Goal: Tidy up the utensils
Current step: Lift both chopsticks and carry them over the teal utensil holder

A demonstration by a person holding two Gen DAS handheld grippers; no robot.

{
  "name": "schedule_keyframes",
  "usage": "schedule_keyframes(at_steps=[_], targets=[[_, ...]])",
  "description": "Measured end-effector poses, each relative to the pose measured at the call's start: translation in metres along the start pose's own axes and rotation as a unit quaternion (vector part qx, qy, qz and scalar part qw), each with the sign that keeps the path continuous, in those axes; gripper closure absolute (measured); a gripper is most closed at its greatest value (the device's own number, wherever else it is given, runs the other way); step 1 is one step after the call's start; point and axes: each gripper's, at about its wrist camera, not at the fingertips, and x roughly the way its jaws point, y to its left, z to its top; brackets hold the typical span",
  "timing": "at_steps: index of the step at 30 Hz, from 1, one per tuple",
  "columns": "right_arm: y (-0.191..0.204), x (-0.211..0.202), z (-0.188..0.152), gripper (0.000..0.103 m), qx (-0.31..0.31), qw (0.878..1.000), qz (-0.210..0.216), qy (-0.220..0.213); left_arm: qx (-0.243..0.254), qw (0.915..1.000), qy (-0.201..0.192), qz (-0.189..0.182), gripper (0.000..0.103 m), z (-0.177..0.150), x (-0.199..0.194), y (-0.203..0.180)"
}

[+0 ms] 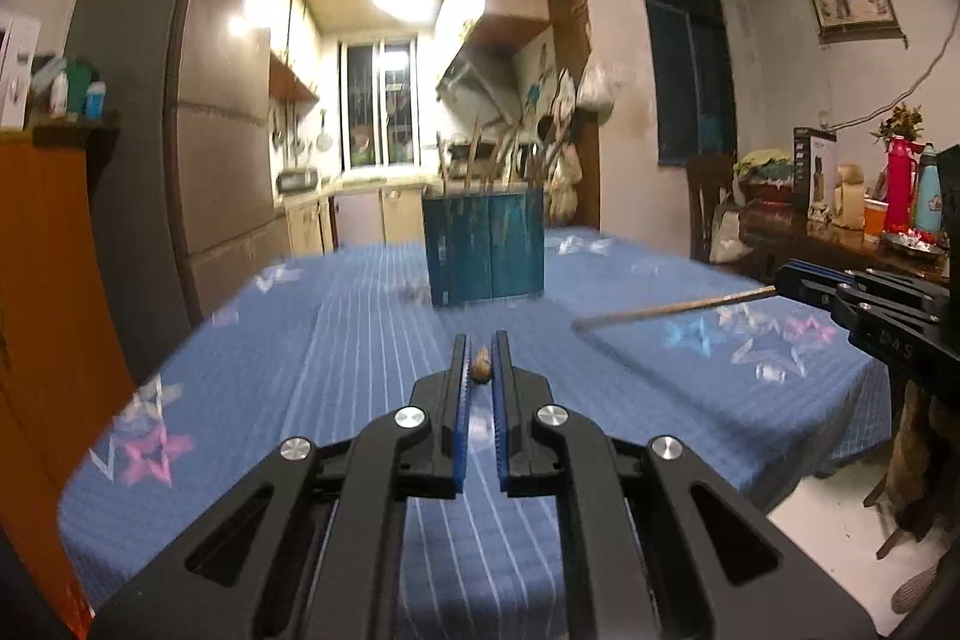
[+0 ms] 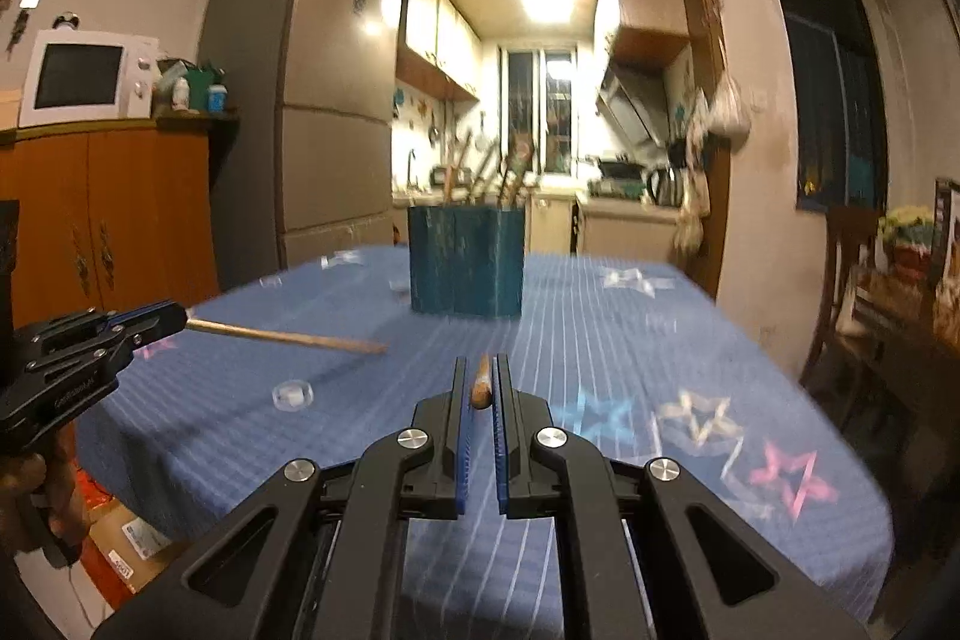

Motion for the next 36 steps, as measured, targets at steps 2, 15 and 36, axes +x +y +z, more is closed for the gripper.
schedule_keyframes(at_steps=[2,15,36], targets=[[-0.003,0.0,0.019,0.095,-0.008,1.0,0.006,-0.014,0.007,0.9998,-0.018,-0.004,0.098,0.02,0.002,0.002],[-0.032,0.055,0.144,0.095,-0.014,0.998,0.061,-0.01,0.017,0.9985,-0.028,-0.043,0.098,0.143,0.078,0.018],[-0.045,0.09,0.24,0.095,-0.003,0.996,0.07,-0.047,0.001,0.9969,-0.031,-0.072,0.098,0.212,0.093,0.013]])
